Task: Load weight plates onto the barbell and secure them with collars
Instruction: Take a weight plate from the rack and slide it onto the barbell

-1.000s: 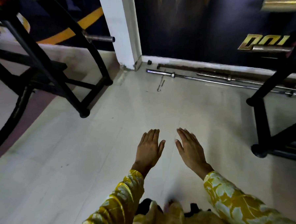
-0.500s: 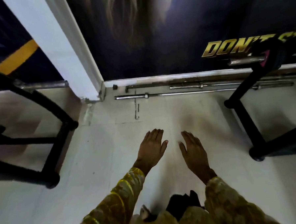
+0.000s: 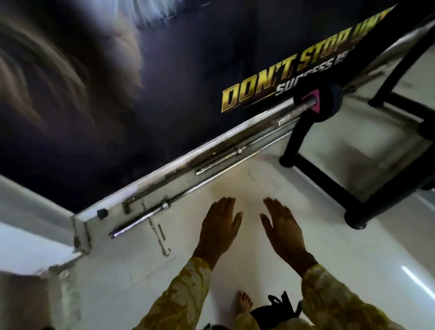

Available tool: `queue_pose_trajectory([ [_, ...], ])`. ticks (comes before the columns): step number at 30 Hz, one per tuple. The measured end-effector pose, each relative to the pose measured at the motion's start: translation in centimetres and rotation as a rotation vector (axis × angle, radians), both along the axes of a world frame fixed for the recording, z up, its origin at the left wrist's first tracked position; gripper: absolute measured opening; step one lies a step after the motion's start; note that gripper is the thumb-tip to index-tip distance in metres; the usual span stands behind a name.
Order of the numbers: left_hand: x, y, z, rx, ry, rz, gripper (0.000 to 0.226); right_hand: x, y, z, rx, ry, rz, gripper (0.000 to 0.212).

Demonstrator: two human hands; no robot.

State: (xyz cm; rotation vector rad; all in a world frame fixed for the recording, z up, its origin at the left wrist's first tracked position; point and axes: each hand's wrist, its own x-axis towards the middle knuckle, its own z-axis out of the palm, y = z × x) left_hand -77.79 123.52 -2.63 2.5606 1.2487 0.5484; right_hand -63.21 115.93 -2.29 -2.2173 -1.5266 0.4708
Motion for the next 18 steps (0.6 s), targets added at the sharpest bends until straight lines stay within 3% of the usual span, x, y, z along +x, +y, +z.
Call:
queue_pose_trajectory([
  [12,15.0,27.5,0.3,-0.116,-0.022,-0.334,0.049,11.3,22.0,1.5,0.059,-0.001,-0.408,0.049],
  [18,24.3,37.3,-0.1,-0.173,-0.005,-0.524,0.046,17.2,29.4,1.3,0.070,0.047,-0.640,0.047],
])
